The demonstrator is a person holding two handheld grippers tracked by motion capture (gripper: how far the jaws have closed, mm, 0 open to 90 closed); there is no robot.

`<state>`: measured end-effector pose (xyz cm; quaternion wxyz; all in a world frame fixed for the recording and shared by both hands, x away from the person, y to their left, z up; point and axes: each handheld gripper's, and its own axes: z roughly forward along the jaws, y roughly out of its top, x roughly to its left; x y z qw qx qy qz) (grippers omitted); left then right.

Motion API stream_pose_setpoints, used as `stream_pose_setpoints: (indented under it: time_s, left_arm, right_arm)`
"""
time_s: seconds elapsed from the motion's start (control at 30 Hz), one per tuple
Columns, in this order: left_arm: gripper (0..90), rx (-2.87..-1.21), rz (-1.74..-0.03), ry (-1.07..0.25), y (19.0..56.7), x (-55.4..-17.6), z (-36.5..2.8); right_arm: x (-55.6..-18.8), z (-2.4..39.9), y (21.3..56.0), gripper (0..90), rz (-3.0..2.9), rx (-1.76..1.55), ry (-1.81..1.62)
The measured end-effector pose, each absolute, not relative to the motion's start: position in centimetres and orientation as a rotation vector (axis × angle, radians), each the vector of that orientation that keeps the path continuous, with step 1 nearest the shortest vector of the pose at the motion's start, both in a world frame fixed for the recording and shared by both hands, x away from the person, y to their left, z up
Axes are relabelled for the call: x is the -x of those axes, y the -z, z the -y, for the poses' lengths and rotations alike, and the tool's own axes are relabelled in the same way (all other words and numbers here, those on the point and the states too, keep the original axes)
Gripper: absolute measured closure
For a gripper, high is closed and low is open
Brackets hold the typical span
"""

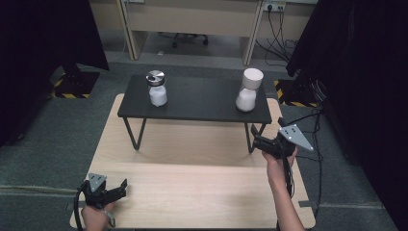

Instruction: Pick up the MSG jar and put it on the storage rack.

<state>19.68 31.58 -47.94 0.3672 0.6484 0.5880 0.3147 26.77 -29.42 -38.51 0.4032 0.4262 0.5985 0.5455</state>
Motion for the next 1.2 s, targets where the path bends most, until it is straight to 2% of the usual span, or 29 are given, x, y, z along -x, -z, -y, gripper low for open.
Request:
stream_pose_setpoints:
  time_s: [1.2]
  left_arm:
    - [0.0,-1.680,-1.512,-0.814,47.8,-19.8,-31.3]
  right_arm:
    - [-19.4,34.9,48.2,0.4,-1.510,-1.248,-1.271]
